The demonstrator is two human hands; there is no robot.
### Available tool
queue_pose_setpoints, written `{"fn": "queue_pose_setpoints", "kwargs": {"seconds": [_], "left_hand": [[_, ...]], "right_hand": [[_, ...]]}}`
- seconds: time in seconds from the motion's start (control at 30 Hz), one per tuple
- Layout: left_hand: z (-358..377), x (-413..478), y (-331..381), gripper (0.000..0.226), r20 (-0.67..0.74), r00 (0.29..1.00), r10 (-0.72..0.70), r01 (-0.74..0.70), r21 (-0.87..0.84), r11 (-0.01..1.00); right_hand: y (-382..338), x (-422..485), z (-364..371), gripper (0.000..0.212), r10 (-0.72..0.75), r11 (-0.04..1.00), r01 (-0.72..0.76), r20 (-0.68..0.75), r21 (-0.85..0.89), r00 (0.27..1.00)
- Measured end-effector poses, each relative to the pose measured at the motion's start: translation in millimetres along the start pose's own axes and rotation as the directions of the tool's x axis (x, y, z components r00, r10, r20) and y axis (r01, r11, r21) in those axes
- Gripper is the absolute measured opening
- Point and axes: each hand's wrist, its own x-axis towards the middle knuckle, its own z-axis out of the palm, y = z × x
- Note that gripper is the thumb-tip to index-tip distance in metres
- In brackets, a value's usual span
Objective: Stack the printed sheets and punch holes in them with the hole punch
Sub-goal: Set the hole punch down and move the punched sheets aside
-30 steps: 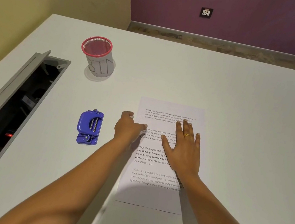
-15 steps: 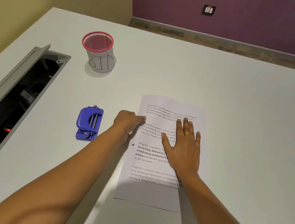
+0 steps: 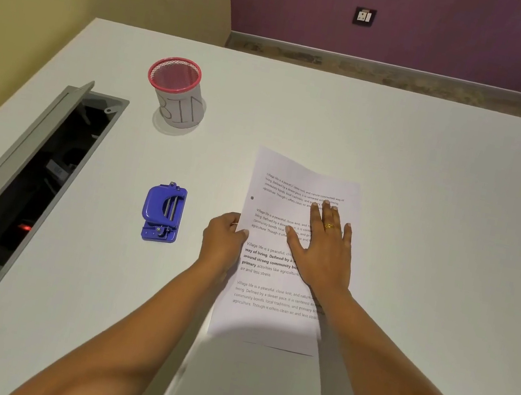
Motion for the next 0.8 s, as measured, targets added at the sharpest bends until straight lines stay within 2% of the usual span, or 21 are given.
{"fn": "queue_pose_setpoints", "kwargs": {"seconds": [0.1,0.23,0.3,0.37,0.4,0.47,0.53,0.63,0.8], "left_hand": [[0,-5,5,0.025,-0.018,0.999,0.035,-0.035,-0.01,0.999],[-5,-17,11,0.025,-0.04,0.995,0.089,-0.092,-0.067,0.994],[-8,-25,16,0.025,-0.053,0.991,0.126,-0.13,-0.098,0.987],[-13,-34,19,0.024,-0.059,0.983,0.175,-0.182,-0.126,0.975],[-14,-39,21,0.023,-0.06,0.978,0.199,-0.205,-0.137,0.969],[-18,-48,25,0.021,-0.066,0.969,0.239,-0.246,-0.145,0.958],[-23,-59,28,0.02,-0.065,0.958,0.278,-0.285,-0.168,0.944],[-30,-74,34,0.019,-0.087,0.945,0.314,-0.326,-0.213,0.921],[-39,-92,42,0.02,-0.108,0.926,0.363,-0.378,-0.306,0.874]], "right_hand": [[-1,0,-10,0.063,0.009,0.991,-0.014,0.037,0.134,0.999],[0,-11,-31,0.056,0.163,0.927,-0.151,-0.006,0.344,0.987],[2,-21,-42,0.059,0.332,0.805,-0.296,0.023,0.513,0.943],[3,-33,-55,0.064,0.503,0.586,-0.456,0.14,0.67,0.853],[3,-38,-61,0.064,0.542,0.493,-0.508,0.207,0.706,0.814],[2,-45,-72,0.059,0.553,0.398,-0.553,0.29,0.732,0.781],[2,-52,-84,0.045,0.553,0.393,-0.532,0.269,0.751,0.788],[3,-61,-102,0.022,0.534,0.457,-0.409,0.124,0.79,0.836],[-7,-79,-126,0.015,0.445,0.483,-0.173,-0.07,0.858,0.893]]}}
